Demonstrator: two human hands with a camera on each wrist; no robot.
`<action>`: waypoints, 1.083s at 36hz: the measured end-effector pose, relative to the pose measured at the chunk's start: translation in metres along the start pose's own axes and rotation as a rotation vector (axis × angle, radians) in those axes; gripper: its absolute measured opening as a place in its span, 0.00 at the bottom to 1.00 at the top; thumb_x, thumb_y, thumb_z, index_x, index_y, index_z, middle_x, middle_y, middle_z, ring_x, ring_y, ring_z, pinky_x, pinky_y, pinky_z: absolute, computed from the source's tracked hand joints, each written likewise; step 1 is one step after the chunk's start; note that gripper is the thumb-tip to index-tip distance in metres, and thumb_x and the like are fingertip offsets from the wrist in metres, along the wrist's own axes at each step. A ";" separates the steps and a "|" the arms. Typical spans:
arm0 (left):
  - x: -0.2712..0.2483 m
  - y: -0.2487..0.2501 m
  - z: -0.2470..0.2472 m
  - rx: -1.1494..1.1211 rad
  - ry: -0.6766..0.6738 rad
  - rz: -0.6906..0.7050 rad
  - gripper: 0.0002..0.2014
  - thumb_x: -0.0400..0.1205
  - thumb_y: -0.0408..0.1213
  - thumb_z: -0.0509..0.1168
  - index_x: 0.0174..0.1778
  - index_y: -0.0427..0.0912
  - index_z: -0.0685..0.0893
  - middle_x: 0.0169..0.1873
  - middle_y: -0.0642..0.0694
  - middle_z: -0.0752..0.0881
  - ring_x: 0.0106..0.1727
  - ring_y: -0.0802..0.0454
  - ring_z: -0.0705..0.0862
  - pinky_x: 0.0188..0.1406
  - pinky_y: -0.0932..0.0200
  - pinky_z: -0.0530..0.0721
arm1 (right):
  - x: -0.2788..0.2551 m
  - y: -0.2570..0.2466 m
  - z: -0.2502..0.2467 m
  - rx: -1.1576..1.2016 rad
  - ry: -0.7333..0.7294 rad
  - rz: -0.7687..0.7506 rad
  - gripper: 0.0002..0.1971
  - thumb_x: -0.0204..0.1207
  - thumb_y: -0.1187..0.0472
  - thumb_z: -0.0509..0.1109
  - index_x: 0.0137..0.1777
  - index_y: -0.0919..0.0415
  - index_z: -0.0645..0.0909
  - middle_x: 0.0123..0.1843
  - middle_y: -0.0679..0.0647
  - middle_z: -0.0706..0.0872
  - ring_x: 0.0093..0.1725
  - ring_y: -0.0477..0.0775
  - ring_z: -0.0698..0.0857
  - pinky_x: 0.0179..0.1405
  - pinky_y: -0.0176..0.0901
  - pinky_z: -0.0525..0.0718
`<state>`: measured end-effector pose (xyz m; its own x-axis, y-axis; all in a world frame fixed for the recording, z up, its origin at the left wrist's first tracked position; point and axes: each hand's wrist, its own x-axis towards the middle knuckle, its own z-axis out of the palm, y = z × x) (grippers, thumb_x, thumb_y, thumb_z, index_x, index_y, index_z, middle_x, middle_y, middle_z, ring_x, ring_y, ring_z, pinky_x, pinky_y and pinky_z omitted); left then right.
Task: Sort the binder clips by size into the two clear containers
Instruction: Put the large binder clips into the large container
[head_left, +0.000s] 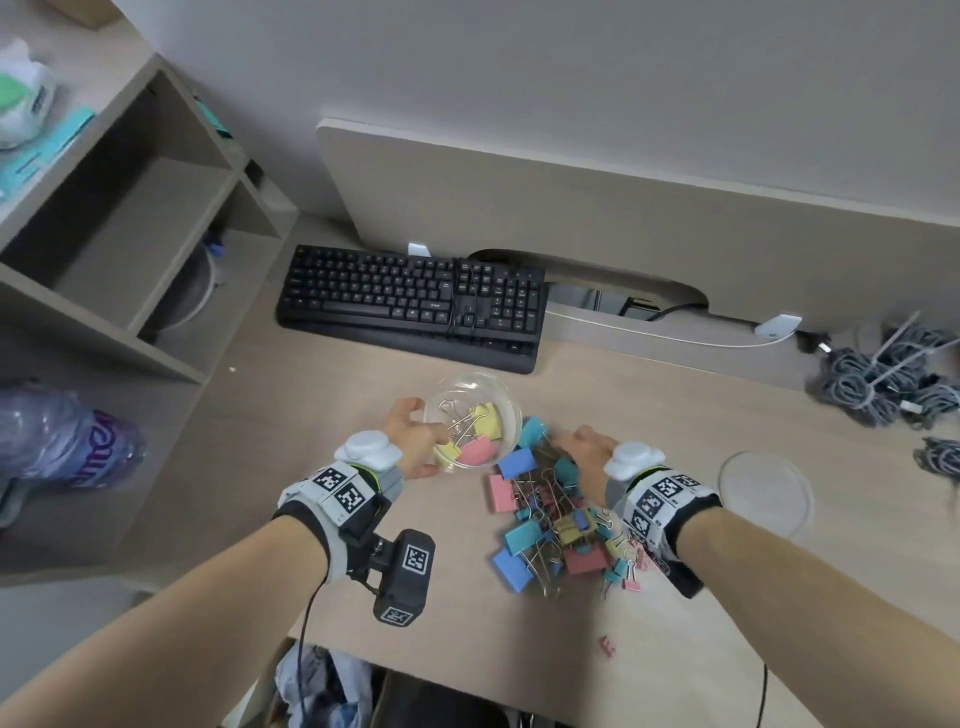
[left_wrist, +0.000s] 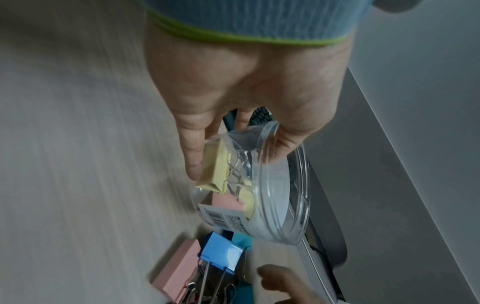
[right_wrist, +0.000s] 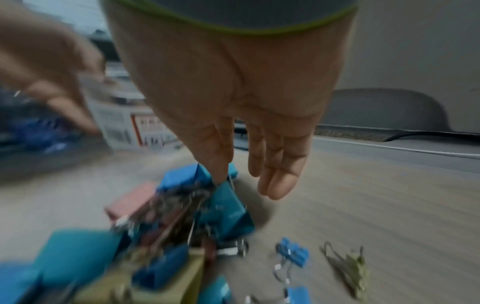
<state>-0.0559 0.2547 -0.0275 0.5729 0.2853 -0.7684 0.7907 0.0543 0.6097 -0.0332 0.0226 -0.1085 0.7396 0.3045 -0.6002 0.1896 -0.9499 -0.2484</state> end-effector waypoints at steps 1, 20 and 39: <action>0.000 -0.001 -0.001 -0.008 0.008 0.000 0.30 0.78 0.20 0.61 0.75 0.45 0.69 0.61 0.40 0.73 0.50 0.45 0.76 0.53 0.40 0.85 | 0.003 0.001 0.008 -0.014 -0.035 -0.001 0.27 0.81 0.69 0.59 0.78 0.48 0.65 0.69 0.58 0.74 0.62 0.61 0.81 0.56 0.43 0.78; 0.010 0.002 -0.007 -0.006 -0.033 -0.036 0.31 0.78 0.20 0.61 0.76 0.45 0.67 0.61 0.40 0.74 0.55 0.43 0.75 0.62 0.38 0.83 | 0.004 0.023 0.005 -0.005 -0.027 0.165 0.15 0.76 0.61 0.68 0.60 0.57 0.72 0.61 0.56 0.77 0.55 0.60 0.81 0.54 0.51 0.81; 0.009 0.020 0.020 0.025 -0.100 0.005 0.32 0.78 0.20 0.61 0.78 0.45 0.66 0.67 0.35 0.73 0.55 0.41 0.74 0.59 0.38 0.83 | -0.021 0.052 -0.025 0.249 0.199 0.234 0.16 0.74 0.52 0.73 0.55 0.59 0.74 0.46 0.55 0.83 0.39 0.57 0.81 0.35 0.44 0.77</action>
<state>-0.0307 0.2395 -0.0261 0.5945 0.1884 -0.7817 0.7922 0.0292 0.6095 -0.0231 -0.0348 -0.0897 0.8598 0.0394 -0.5092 -0.1431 -0.9385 -0.3143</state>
